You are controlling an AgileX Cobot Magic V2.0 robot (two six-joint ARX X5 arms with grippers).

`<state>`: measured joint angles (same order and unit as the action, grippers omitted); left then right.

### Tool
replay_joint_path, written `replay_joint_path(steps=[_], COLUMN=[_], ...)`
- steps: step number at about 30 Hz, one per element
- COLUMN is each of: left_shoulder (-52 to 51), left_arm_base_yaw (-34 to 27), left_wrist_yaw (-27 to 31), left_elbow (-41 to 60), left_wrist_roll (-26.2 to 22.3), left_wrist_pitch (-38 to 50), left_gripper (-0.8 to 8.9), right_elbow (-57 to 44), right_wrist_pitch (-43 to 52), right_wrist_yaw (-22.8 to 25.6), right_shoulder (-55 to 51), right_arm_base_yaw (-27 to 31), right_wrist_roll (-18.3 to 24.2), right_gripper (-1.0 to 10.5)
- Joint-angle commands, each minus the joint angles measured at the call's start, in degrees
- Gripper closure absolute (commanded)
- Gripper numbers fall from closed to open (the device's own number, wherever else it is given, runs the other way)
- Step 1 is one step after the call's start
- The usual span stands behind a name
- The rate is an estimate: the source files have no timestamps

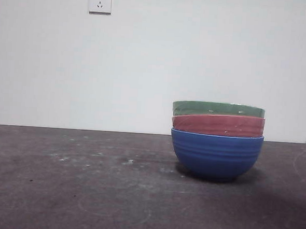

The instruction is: Pick up the green bowl on the top,put the green bowl on the left,pick up the red bowl in the middle,put the red bowl on the right

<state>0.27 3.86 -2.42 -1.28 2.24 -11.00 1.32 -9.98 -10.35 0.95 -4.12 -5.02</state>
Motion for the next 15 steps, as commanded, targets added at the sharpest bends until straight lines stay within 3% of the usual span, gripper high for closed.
replay_joint_path(steps=[1, 3, 5, 15], left_shoulder=[-0.1, -0.1, -0.1, 1.1], left_arm_base_yaw=[-0.1, -0.1, -0.1, -0.1], left_wrist_yaw=[-3.7, -6.9, -9.1, -11.6], left_elbow=[0.9, 0.9, 0.9, -2.8], left_wrist_roll=[10.1, 16.0, 19.3, 23.5], left_wrist_pitch=[0.3, 0.5, 0.6, -0.4], left_gripper=[8.17, 8.17, 8.17, 8.20], right_elbow=[-0.8, -0.8, -0.8, 3.1], right_wrist_pitch=[0.3, 0.4, 0.6, -2.8], right_wrist_yaw=[-0.1, -0.1, 0.0, 0.0], right_shoulder=[0.1, 0.1, 0.1, 1.3], right_arm_base_yaw=[-0.1, -0.1, -0.1, 0.0], right_wrist_roll=[-9.6, -15.2, -18.2, -23.9], right_gripper=[9.4, 9.4, 9.4, 9.6])
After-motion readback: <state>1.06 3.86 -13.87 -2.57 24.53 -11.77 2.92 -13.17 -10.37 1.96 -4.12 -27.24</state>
